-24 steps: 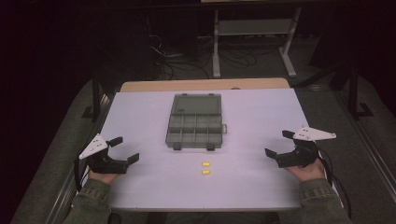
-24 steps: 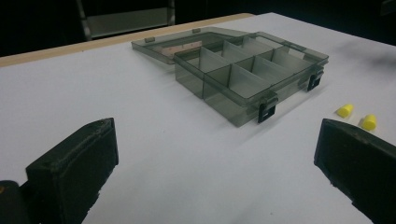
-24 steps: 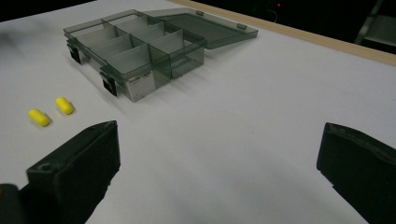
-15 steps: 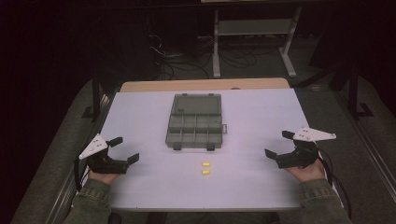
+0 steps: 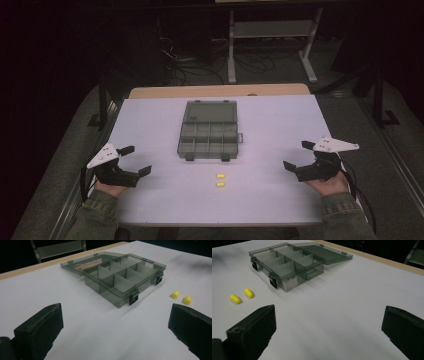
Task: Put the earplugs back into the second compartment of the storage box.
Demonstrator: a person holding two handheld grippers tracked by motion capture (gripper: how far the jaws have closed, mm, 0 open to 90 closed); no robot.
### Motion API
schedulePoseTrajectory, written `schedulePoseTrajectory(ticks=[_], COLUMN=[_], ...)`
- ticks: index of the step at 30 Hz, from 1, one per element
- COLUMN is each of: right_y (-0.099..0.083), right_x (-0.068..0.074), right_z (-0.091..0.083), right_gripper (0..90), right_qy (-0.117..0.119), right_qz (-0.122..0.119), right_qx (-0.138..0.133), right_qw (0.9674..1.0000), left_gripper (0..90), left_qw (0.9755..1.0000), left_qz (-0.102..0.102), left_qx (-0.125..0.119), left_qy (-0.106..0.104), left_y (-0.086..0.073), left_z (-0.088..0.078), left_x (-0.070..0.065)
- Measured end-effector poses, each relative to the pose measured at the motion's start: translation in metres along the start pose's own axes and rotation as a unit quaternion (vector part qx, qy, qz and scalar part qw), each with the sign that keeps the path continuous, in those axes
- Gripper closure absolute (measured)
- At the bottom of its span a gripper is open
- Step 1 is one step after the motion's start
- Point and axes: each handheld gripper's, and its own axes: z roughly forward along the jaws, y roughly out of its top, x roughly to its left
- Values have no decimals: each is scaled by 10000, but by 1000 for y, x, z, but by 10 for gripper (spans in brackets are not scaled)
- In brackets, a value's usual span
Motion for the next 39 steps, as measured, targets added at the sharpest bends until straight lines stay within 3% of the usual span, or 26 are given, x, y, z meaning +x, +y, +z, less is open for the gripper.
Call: schedulePoseTrajectory(ticks=[8,20,30,39], right_y=[0,0,0,0], right_x=[0,1,2,4], right_z=[-2,-1,0,0], right_gripper=[0,0,0,0], right_qy=[65,121,109,126], right_qz=[18,-12,-70,-98], right_qx=[-88,-48,-25,-3], right_qw=[9999,9999,9999,9999], left_gripper=[0,0,0,0], left_qw=[9993,9948,9884,9828], left_qz=[283,671,1063,1224], left_qx=[142,465,710,872], left_qy=[-211,-603,-819,-1077], left_y=[19,51,68,77], left_z=[8,26,44,62], left_x=[-8,-26,-37,-48])
